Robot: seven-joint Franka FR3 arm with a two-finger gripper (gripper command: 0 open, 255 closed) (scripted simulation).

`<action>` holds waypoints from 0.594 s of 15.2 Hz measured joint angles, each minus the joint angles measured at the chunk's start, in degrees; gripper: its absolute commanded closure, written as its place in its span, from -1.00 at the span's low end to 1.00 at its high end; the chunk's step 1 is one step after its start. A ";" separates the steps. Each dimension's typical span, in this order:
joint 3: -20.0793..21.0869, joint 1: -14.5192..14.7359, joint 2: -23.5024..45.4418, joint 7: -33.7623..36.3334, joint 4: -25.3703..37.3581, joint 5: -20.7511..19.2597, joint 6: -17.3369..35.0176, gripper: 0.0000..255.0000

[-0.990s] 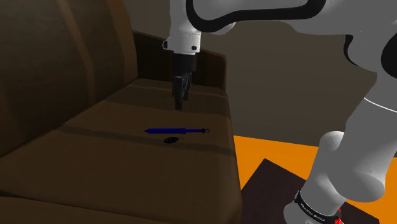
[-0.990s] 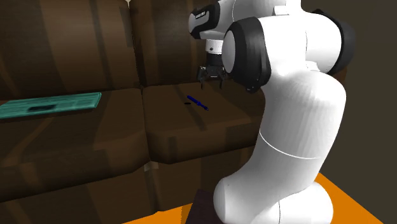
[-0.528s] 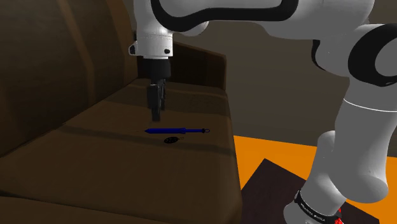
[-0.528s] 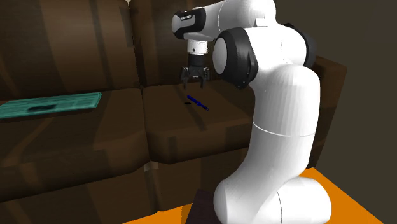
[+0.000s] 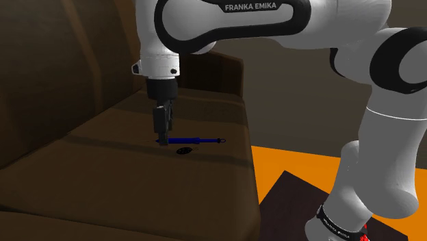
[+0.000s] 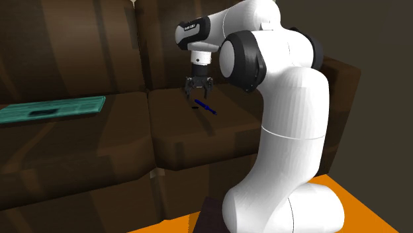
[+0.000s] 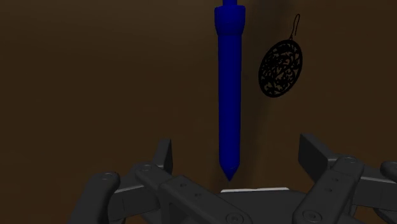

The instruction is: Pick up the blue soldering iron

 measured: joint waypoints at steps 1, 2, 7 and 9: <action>0.02 0.02 -0.09 -0.02 -0.67 0.03 0.58 -1.00; 0.00 0.00 -0.06 -0.07 -0.93 0.02 0.86 1.00; -0.07 -0.04 -0.13 -0.02 -1.00 -0.07 1.10 1.00; -0.07 -0.02 -0.06 0.02 -0.91 -0.10 1.05 1.00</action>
